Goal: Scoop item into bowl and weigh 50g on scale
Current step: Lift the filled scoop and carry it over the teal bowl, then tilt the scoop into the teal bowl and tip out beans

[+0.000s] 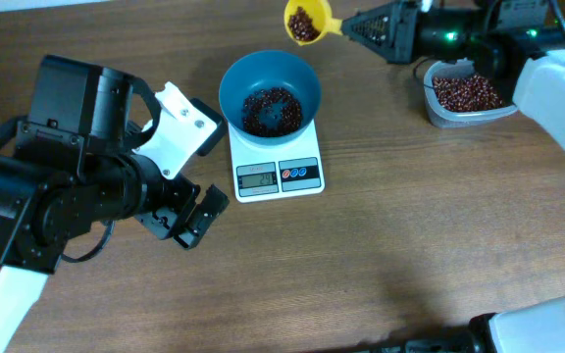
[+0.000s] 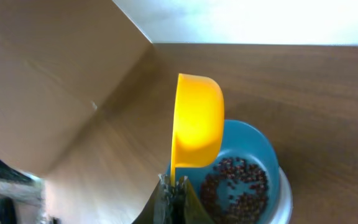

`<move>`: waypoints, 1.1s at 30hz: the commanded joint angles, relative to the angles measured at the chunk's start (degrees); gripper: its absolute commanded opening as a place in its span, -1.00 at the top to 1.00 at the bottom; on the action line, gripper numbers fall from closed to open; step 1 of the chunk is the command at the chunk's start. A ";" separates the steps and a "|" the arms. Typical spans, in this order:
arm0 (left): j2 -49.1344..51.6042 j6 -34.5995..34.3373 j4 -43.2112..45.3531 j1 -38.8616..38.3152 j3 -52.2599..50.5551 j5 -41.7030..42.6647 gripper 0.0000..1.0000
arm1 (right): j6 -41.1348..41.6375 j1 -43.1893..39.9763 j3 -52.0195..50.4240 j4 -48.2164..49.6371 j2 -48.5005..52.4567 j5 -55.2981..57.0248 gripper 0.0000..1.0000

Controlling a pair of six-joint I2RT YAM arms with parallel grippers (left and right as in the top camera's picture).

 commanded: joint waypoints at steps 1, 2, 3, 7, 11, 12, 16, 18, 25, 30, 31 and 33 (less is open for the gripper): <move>-0.87 0.90 0.07 -0.20 1.03 0.81 -0.98 | -16.72 3.08 0.63 -2.84 0.09 3.08 0.92; -0.87 0.90 0.07 -0.20 1.03 0.81 -0.98 | -21.14 3.82 0.63 -3.87 0.50 4.20 0.92; -0.87 0.90 0.07 -0.20 1.03 0.81 -0.98 | -24.11 4.44 0.61 -4.42 0.74 5.16 0.92; -0.87 0.90 0.07 -0.20 1.03 0.81 -0.98 | -31.76 6.29 0.59 -4.90 1.01 12.09 0.92; -0.87 0.90 0.07 -0.20 1.03 0.81 -0.98 | -31.89 6.29 0.59 -4.00 0.98 13.75 0.92; -0.87 0.90 0.07 -0.20 1.03 0.81 -0.98 | -31.91 6.34 0.59 -4.02 0.98 13.77 0.92; -0.87 0.92 0.07 -0.20 1.03 0.81 -0.97 | -34.67 7.13 0.55 -3.89 1.11 15.43 0.92; -0.87 0.90 0.07 -0.20 1.03 0.81 -0.98 | -34.67 7.45 0.55 -3.23 0.96 15.28 0.92; -0.87 0.90 0.07 -0.20 1.03 0.81 -0.98 | -34.67 7.80 0.63 -3.39 0.07 13.99 0.92; -0.87 0.90 0.07 -0.20 1.03 0.81 -0.98 | -34.62 8.11 0.63 -4.24 0.07 15.10 0.92; -0.87 0.90 0.07 -0.20 1.03 0.81 -0.98 | -34.62 8.13 0.63 -4.24 0.04 14.71 0.92; -0.87 0.90 0.07 -0.20 1.03 0.81 -0.98 | -34.38 8.15 0.63 -4.31 0.04 13.44 0.92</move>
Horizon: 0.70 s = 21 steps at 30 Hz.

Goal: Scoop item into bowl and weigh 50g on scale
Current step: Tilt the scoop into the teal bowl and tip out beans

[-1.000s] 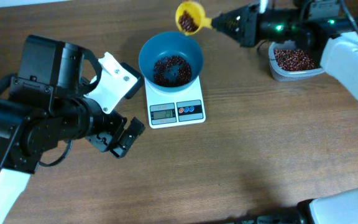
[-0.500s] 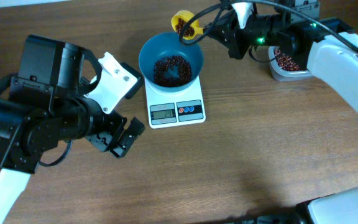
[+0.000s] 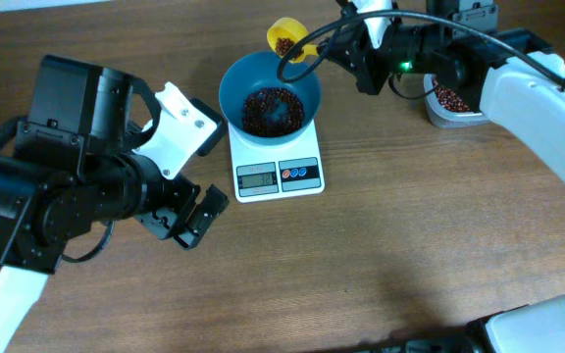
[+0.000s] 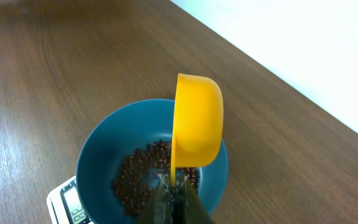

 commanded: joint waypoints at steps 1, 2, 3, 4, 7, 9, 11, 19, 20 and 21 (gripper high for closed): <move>-0.87 0.90 0.09 -0.20 1.03 0.81 -0.98 | 0.70 0.57 0.63 0.00 -0.50 -2.08 0.92; -0.87 0.90 0.09 -0.20 1.03 0.81 -0.98 | 0.70 0.57 0.63 -0.15 -0.50 -2.12 0.92; -0.87 0.90 0.09 -0.20 1.03 0.81 -0.98 | 0.70 0.57 0.63 -0.22 -0.50 -2.12 0.92; -0.87 0.90 0.09 -0.20 1.03 0.81 -0.98 | 0.70 0.57 0.63 -0.22 -0.50 -2.12 0.92; -0.87 0.90 0.09 -0.20 1.03 0.81 -0.98 | 0.68 0.57 0.63 -0.22 -0.50 -3.91 0.92; -0.87 0.90 0.07 -0.20 1.03 0.81 -0.98 | 0.70 0.57 0.63 -0.22 -0.50 -5.73 0.92; -0.87 0.90 0.09 -0.20 1.03 0.81 -0.98 | 0.70 0.57 0.63 -0.22 -0.50 -6.40 0.92; -0.87 0.90 0.07 -0.20 1.03 0.81 -0.98 | 0.70 0.57 0.63 -0.24 -0.50 -6.38 0.92; -0.87 0.90 0.09 -0.20 1.03 0.81 -0.98 | 0.68 0.57 0.63 -0.24 -0.50 -6.38 0.92; -0.87 0.90 0.09 -0.20 1.03 0.81 -0.98 | 0.68 0.57 0.63 -0.26 -0.50 -6.38 0.92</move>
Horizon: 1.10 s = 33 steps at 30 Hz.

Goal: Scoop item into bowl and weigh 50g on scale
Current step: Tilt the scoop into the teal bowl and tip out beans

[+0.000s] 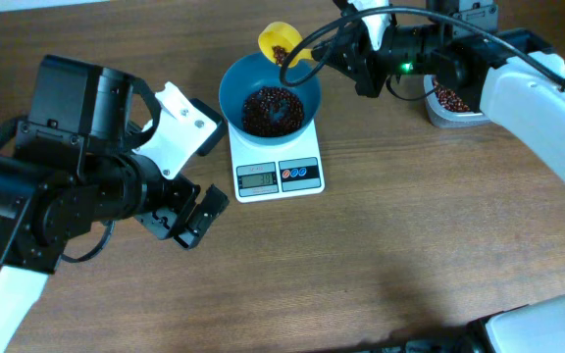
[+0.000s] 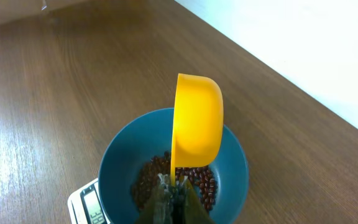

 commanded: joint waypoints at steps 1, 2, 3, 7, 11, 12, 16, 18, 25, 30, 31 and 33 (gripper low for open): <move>-0.87 0.90 0.07 -0.20 1.03 0.81 -0.98 | 0.63 0.57 0.63 -0.02 -0.50 -1.57 0.92; -0.87 0.90 0.07 -0.20 1.03 0.81 -0.98 | 0.63 0.57 0.63 -0.04 -0.50 -1.57 0.92; -0.87 0.90 0.09 -0.20 1.03 0.81 -0.98 | 0.63 0.57 0.63 -0.04 -0.50 -1.57 0.92; -0.87 0.90 0.09 -0.20 1.03 0.81 -0.98 | 0.61 0.57 0.63 -0.04 -0.50 -1.29 0.92; -0.87 0.90 0.09 -0.20 1.03 0.81 -0.98 | 0.59 0.57 0.63 -0.22 -0.44 0.00 0.92; -0.87 0.90 0.09 -0.20 1.03 0.83 -0.98 | 0.59 0.57 0.63 -0.46 -0.44 1.51 0.92; -0.87 0.90 0.09 -0.20 1.03 0.81 -0.98 | 0.50 0.57 0.63 -0.81 -0.44 5.42 0.92; -0.87 0.90 0.09 -0.20 1.03 0.81 -0.98 | -0.11 0.57 0.63 -0.81 -0.44 6.23 0.92; -0.87 0.90 0.09 -0.20 1.03 0.81 -0.98 | -2.01 1.40 0.66 -0.13 -0.57 7.56 0.92; -0.87 0.90 0.09 -0.20 1.03 0.83 -0.98 | -5.75 4.15 0.63 -1.57 -0.55 13.42 0.92; -0.87 0.90 0.09 -0.20 1.03 0.81 -0.98 | -7.04 4.72 0.63 -1.81 -0.55 14.23 0.92; -0.87 0.90 0.09 -0.20 1.03 0.81 -0.98 | -9.18 6.10 0.63 -1.97 -0.55 17.05 0.92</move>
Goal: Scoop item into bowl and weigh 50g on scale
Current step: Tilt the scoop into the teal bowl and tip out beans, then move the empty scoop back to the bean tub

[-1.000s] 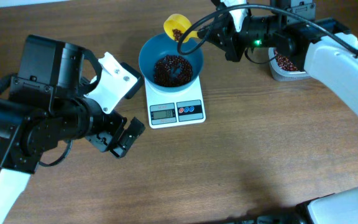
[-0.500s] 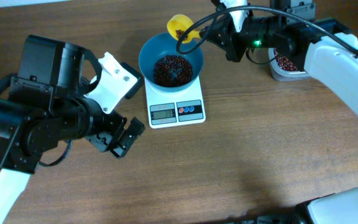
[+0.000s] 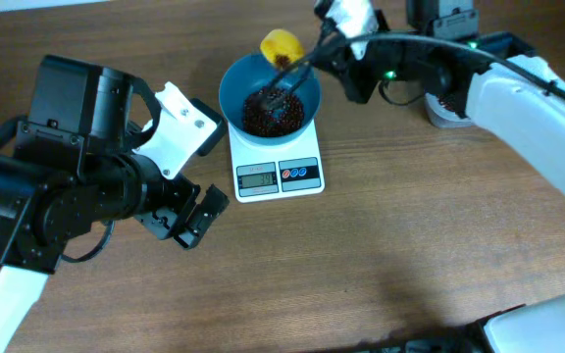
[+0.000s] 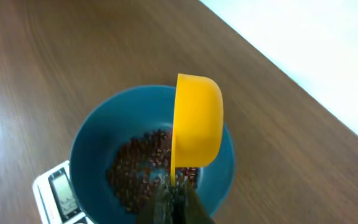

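A blue bowl [image 3: 269, 94] [image 4: 92, 137] holding dark red beans [image 3: 271, 110] [image 4: 135, 168] stands on a white digital scale [image 3: 279, 176]. My right gripper [image 3: 322, 54] [image 4: 176, 193] is shut on the handle of a yellow scoop [image 3: 281, 44] [image 4: 197, 121], whose cup hangs over the bowl's far rim, tipped so that its underside faces the overhead camera. My left gripper [image 3: 192, 221] rests left of the scale, its jaws a little apart around nothing.
A clear tub of beans [image 3: 439, 110] sits at the back right, mostly hidden behind my right arm. My bulky left arm [image 3: 77, 176] fills the table's left side. The scale's display [image 3: 257, 177] faces the front.
The scoop has rolled over, so its yellow underside now shows from above instead of its beans. My right wrist has shifted slightly left. The left arm has stayed put.
My right gripper first held the scoop, full of beans, behind the bowl and off to its right. It then stood at the bowl's far rim, still loaded. Now the scoop is tipped over the bowl.
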`<move>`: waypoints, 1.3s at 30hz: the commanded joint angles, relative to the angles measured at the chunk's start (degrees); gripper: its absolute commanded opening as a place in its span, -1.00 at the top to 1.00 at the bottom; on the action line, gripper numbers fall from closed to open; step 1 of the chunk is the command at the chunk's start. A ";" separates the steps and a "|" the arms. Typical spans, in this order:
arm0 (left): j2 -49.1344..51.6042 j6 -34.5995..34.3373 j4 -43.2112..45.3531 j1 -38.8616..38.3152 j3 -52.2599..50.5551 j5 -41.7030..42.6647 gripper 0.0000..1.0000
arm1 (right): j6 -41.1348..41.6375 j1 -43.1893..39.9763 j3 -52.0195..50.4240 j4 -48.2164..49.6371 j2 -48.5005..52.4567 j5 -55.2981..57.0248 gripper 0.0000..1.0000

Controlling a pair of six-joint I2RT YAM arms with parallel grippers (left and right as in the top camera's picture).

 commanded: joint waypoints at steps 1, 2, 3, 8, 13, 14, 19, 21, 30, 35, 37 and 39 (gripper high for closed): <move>-0.87 0.90 0.09 -0.20 1.03 0.81 -0.98 | -5.75 2.89 0.66 -0.15 -0.57 8.07 0.92; -0.87 0.90 0.09 -0.20 1.03 0.81 -0.98 | -6.47 3.48 0.63 -0.15 -0.57 10.23 0.92; -0.87 0.90 0.07 -0.20 1.03 0.81 -0.98 | -6.80 3.91 0.66 -0.11 -0.57 12.07 0.92; -0.87 0.90 0.07 -0.20 1.03 0.81 -0.98 | -8.11 5.66 0.68 0.11 -0.61 14.32 0.92; -0.87 0.90 0.09 -0.20 1.03 0.81 -0.98 | -2.19 3.96 1.97 2.34 -3.58 14.27 0.92; -0.87 0.90 0.07 -0.20 1.03 0.81 -0.98 | -0.50 3.45 2.27 2.80 -4.26 13.97 0.92; -0.87 0.90 0.07 -0.20 1.03 0.81 -0.98 | 7.87 0.07 2.58 3.30 -8.57 10.71 0.92; -0.87 0.90 0.09 -0.20 1.03 0.81 -0.98 | 11.78 -1.92 2.58 2.47 -9.94 10.69 0.92; -0.87 0.90 0.09 -0.20 1.03 0.81 -0.98 | 12.48 -14.25 2.58 -16.35 -10.73 29.40 0.92; -0.87 0.90 0.09 -0.20 1.03 0.81 -0.98 | 12.50 -19.65 2.56 -21.59 -8.94 32.76 0.92; -0.87 0.90 0.09 -0.20 1.03 0.81 -0.98 | 12.50 -20.37 2.56 -23.87 -6.88 32.74 0.92; -0.87 0.90 0.09 -0.20 1.03 0.81 -0.98 | 12.52 -20.28 2.56 -24.46 -5.05 32.70 0.92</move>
